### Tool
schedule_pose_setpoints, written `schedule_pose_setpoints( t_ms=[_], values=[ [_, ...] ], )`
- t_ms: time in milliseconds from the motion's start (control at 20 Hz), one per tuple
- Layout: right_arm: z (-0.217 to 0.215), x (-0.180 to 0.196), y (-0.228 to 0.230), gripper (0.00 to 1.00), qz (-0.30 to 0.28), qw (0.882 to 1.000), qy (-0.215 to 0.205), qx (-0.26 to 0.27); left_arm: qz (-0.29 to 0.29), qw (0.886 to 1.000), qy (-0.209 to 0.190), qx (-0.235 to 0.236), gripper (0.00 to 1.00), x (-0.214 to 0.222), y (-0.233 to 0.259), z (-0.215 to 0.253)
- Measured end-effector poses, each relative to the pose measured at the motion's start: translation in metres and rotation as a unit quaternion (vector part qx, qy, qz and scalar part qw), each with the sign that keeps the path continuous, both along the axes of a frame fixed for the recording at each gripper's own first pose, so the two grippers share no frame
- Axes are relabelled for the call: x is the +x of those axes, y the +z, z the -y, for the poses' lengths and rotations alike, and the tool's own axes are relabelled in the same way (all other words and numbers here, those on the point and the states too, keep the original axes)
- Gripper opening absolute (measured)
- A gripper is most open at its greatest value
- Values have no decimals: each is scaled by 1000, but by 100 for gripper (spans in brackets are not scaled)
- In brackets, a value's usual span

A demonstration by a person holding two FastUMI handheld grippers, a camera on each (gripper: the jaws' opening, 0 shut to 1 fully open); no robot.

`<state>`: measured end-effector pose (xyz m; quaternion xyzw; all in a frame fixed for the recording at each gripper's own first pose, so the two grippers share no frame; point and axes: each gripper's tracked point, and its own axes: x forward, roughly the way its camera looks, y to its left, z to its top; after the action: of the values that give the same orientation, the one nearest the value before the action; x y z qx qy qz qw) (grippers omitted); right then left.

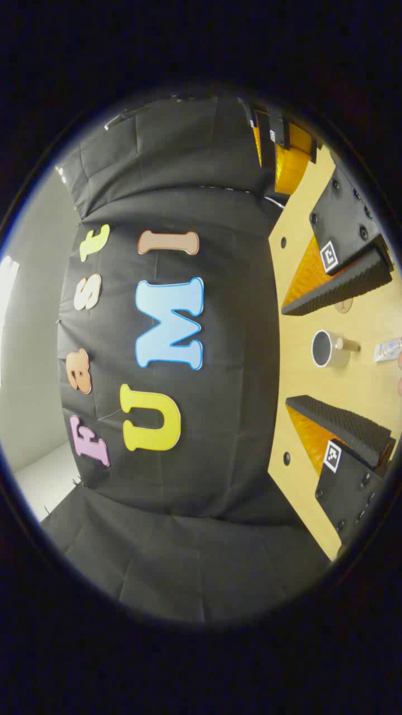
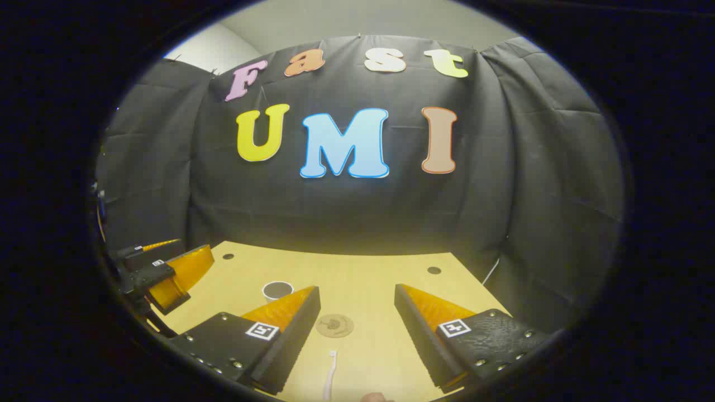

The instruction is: Put the toothbrush and toothpaste on the desktop into the cup, then pick up the cup and place it on the coaster on the desktop.

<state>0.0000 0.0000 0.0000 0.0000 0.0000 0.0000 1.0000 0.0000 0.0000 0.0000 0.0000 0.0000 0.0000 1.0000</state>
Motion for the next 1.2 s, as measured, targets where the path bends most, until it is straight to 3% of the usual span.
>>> schedule_pose_setpoints(
  t_ms=[450,800,1000,1200],
  values=[
    [-6,0,-23,88,-43,999,17,-2,-44,999,-1,7,94,-6,-23,5],
    [-6,6,-46,88,-84,996,23,-12,-94,995,7,-27,94,-6,-53,5],
    [-7,12,-79,88,-145,989,20,-20,-152,987,20,-38,94,-1,-88,2],
    [-13,16,-112,89,-207,978,33,-18,-230,972,20,-53,94,-1,-133,3]
  ],
)
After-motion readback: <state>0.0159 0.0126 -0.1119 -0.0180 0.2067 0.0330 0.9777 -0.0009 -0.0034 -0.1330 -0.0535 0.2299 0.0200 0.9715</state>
